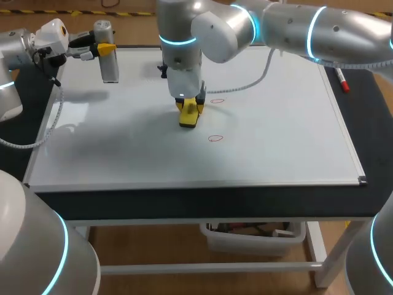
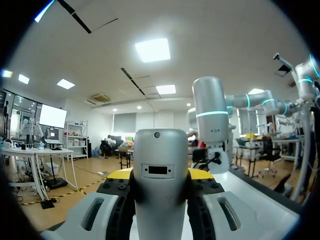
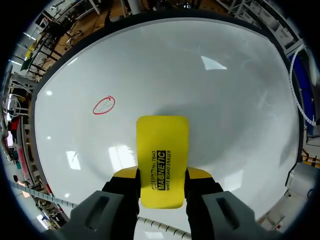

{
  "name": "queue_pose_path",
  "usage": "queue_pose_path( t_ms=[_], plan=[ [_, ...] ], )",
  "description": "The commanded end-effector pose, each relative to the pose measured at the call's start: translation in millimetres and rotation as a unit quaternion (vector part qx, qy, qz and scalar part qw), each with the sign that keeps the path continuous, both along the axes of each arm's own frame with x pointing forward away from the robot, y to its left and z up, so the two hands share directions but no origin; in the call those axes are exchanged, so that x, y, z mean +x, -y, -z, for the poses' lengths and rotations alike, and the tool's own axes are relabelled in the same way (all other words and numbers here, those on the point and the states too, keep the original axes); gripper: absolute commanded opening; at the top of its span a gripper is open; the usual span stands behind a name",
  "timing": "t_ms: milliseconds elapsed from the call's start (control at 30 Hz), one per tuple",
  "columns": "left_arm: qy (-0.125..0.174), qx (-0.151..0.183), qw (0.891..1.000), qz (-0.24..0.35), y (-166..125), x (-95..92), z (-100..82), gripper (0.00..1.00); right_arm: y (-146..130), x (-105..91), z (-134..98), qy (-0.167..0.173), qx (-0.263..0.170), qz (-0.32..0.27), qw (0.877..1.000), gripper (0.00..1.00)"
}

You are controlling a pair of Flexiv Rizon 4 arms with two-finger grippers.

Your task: Pick up the inspection probe, press it on each red-marked spot on the whiteboard one by one, put down the probe, pick up the eraser, and wipe off all the red marks.

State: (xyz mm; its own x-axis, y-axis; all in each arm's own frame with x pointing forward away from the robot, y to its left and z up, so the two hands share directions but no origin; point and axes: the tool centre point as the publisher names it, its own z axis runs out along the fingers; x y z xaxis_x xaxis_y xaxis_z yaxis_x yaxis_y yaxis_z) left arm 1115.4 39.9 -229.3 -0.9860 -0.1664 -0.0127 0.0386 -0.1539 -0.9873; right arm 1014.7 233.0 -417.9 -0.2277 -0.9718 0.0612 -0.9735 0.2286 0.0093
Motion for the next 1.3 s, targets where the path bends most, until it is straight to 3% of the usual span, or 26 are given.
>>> queue_pose_path(
  t_ms=[33, 233, 500, 1000, 1300],
  plan=[
    [0.0, 0.002, 1.0, -0.004, 1, -2.4, -2.4, 0.0, 16, -1.5, -34, 0.018, -0.004, 0.002, 1.0, 0.0],
    [0.0, 0.002, 1.0, -0.004, 1, -2.4, -2.4, 0.0, 28, 10.6, -47, 0.025, -0.007, 0.012, 1.0, 0.0],
    [0.0, 0.002, 1.0, -0.004, 1, -2.4, -2.4, 0.0, 52, 25.6, -46, 0.015, -0.012, 0.042, 0.999, 0.0],
    [0.0, 0.002, 1.0, -0.004, 1, -2.4, -2.4, 0.0, 140, 47.9, -40, 0.001, -0.002, 0.144, 0.99, 0.0],
    [0.0, 0.002, 1.0, -0.004, 1, -2.4, -2.4, 0.0, 179, 50.7, -37, 0.001, -0.006, 0.184, 0.983, 0.0]
  ],
)
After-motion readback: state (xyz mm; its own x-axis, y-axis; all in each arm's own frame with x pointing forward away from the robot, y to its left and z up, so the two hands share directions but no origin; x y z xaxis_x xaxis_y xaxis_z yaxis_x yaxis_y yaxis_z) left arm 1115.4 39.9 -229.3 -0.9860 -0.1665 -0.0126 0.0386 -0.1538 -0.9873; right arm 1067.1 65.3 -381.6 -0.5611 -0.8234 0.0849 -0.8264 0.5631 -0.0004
